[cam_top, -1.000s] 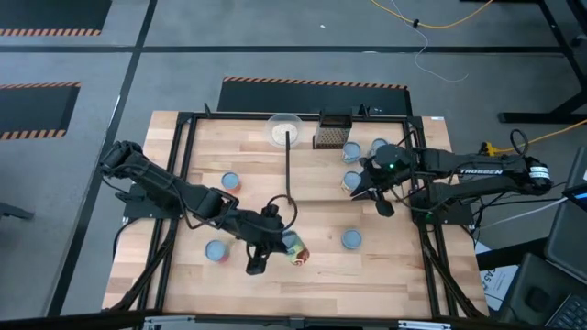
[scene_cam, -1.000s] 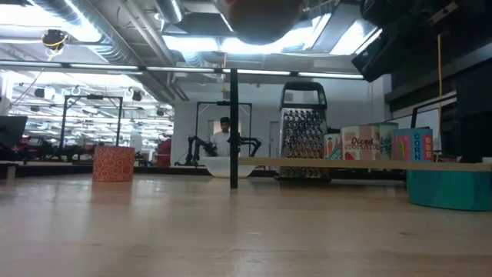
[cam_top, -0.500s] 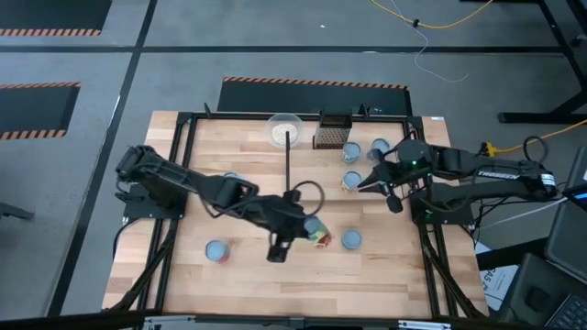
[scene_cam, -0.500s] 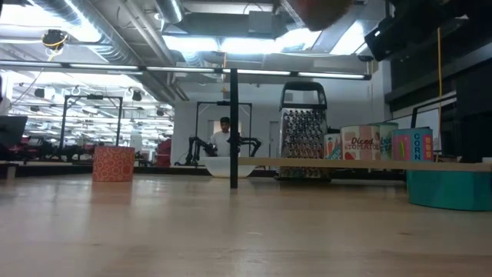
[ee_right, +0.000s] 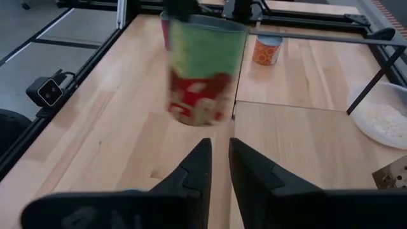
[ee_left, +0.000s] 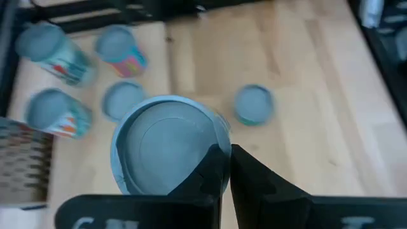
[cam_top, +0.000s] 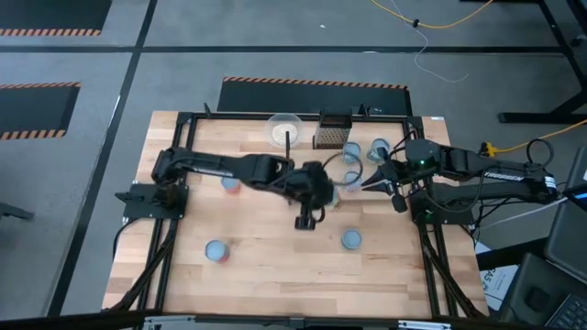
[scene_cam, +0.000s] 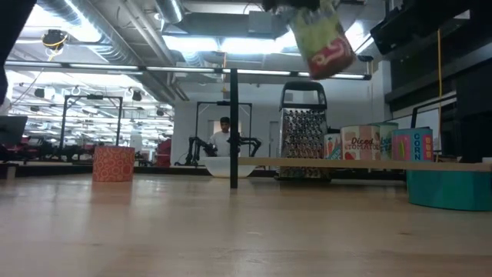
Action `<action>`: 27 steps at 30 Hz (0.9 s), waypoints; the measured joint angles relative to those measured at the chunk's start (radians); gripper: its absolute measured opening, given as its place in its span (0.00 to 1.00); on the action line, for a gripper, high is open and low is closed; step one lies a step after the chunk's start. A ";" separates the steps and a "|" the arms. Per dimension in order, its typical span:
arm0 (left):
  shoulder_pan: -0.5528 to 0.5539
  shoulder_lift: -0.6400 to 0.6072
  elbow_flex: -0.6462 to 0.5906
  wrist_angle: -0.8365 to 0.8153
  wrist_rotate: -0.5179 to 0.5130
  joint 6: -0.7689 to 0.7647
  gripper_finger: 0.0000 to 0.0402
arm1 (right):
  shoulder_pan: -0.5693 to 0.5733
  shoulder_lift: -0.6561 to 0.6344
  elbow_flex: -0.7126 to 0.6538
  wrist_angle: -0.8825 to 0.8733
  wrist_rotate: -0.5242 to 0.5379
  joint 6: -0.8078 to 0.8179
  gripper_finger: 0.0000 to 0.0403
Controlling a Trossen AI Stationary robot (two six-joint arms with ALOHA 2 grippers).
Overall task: Pick and place cans onto a shelf
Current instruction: Put the canned spaghetti sauce on the shelf
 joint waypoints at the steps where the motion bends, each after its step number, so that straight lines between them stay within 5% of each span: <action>1: 0.017 0.004 0.001 0.006 0.000 0.007 0.03 | 0.000 -0.001 0.000 -0.001 0.000 0.000 0.15; 15: 0.249 0.061 -0.001 -0.003 0.017 0.067 0.03 | 0.000 -0.002 0.000 0.000 0.000 0.000 0.15; 27: 0.312 0.157 0.000 0.043 0.059 0.128 0.03 | 0.000 -0.001 0.000 -0.001 0.000 0.000 0.15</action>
